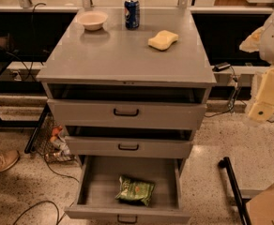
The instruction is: Pick green jalapeno chip bag from bottom drawer and place on counter
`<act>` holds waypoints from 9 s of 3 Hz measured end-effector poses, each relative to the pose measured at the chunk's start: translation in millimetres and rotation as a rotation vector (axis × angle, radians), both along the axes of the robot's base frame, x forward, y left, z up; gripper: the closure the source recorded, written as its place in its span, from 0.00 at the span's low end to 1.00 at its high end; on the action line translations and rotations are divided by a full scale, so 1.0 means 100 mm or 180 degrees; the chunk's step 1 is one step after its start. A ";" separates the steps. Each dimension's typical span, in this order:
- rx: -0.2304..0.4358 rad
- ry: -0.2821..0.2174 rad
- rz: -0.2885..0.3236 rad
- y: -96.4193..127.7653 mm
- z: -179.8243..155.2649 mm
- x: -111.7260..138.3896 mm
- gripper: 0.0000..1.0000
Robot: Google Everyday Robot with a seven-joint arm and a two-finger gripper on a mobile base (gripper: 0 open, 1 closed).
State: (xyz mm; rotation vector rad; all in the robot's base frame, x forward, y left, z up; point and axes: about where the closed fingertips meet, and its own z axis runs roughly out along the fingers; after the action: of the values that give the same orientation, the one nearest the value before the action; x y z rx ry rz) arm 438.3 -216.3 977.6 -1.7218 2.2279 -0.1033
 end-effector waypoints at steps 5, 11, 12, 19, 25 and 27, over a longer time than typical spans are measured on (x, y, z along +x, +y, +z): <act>0.1337 0.0239 0.0121 0.95 -2.16 -0.19 0.00; 0.1820 0.0501 -0.0253 1.65 -4.98 0.68 0.00; 0.1820 0.0501 -0.0253 1.65 -4.98 0.68 0.00; 0.1602 0.0598 -0.1029 1.83 -7.92 1.38 0.00; 0.2632 0.0477 -0.0285 2.23 -7.10 1.10 1.00; 0.2996 0.0386 0.0088 2.13 -6.43 0.85 1.00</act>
Offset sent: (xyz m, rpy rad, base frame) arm -0.0092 0.0144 -0.0913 0.1043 0.0699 -0.0097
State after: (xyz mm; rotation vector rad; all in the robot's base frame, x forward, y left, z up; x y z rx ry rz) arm 523.2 -3.2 334.5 -1.2198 1.8249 0.9195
